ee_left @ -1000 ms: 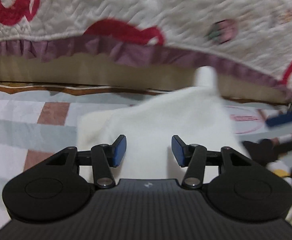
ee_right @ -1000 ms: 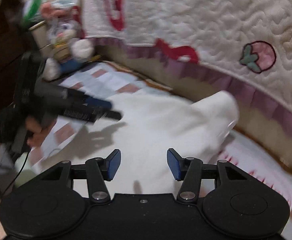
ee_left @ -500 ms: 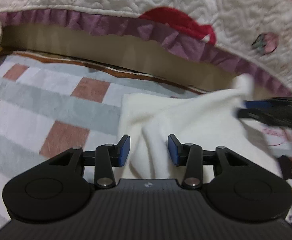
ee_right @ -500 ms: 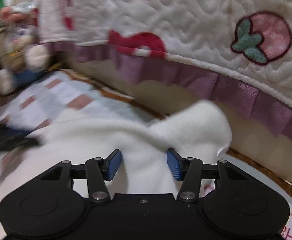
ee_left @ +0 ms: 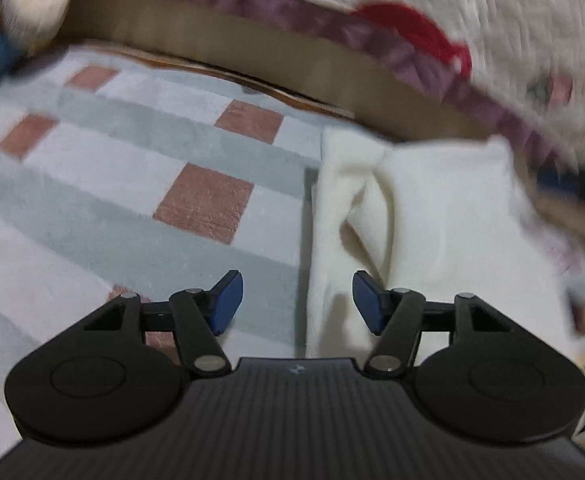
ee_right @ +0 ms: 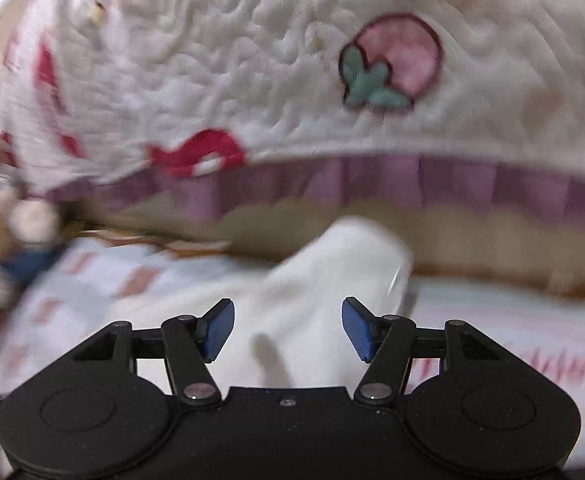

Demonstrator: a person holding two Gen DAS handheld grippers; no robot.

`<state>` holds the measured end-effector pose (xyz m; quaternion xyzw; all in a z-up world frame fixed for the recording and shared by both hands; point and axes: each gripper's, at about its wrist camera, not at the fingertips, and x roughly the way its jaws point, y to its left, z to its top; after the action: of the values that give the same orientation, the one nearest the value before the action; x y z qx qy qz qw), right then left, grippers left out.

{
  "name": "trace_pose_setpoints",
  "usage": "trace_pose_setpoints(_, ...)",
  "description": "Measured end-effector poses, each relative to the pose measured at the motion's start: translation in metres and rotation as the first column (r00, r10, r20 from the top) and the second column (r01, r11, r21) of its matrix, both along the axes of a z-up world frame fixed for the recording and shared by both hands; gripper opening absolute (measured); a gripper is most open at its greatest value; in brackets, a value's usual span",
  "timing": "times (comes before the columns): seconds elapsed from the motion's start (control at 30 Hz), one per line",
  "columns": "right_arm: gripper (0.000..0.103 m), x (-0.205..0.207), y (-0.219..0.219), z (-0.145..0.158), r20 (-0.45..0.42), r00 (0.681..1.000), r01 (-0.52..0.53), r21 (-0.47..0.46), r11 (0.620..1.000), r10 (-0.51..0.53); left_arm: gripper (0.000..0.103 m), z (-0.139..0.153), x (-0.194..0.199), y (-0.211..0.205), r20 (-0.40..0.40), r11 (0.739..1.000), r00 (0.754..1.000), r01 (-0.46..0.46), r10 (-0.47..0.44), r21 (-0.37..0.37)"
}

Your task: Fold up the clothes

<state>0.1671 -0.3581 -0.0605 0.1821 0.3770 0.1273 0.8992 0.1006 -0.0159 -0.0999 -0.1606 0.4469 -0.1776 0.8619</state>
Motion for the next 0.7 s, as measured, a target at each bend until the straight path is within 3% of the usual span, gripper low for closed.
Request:
trace_pose_setpoints(0.1, 0.069, -0.039, -0.011, -0.014, -0.068, 0.995, -0.063, 0.101, 0.993, 0.070, 0.063, -0.007, -0.002, 0.015, -0.077, 0.979, 0.996, 0.016, -0.033, -0.203)
trace_pose_setpoints(0.17, 0.069, -0.064, -0.011, -0.027, -0.114, 0.989, -0.081, 0.109, 0.991, 0.093, 0.064, -0.008, -0.009, 0.011, -0.096, 0.967, 0.993, 0.042, -0.067, -0.250)
trace_pose_setpoints(0.23, 0.069, -0.085, -0.007, -0.038, -0.147, 0.983, -0.095, 0.127, 0.987, 0.113, 0.065, -0.009, -0.015, -0.002, -0.092, 0.968, 0.989, 0.093, -0.117, -0.232)
trace_pose_setpoints(0.4, 0.070, -0.139, -0.006, -0.062, -0.188, 0.973, -0.088, 0.233, 0.968, 0.134, 0.067, -0.023, -0.030, -0.031, -0.118, 0.989, 0.982, 0.150, -0.150, -0.006)
trace_pose_setpoints(0.53, 0.069, -0.162, 0.000, -0.070, -0.189, 0.965, -0.125, 0.268, 0.955, 0.179, 0.069, -0.033, -0.038, -0.020, -0.179, 0.994, 0.978, 0.104, -0.111, -0.046)
trace_pose_setpoints(0.67, 0.066, -0.174, 0.008, -0.074, -0.195, 0.953, -0.185, 0.231, 0.955, 0.232, 0.073, -0.039, -0.047, -0.015, -0.199, 0.994, 0.974, 0.102, -0.106, -0.032)
trace_pose_setpoints(0.7, 0.061, -0.177, 0.010, -0.075, -0.197, 0.949, -0.200, 0.220, 0.955, 0.245, 0.073, -0.040, -0.049, -0.013, -0.204, 0.995, 0.974, 0.096, -0.102, -0.042)
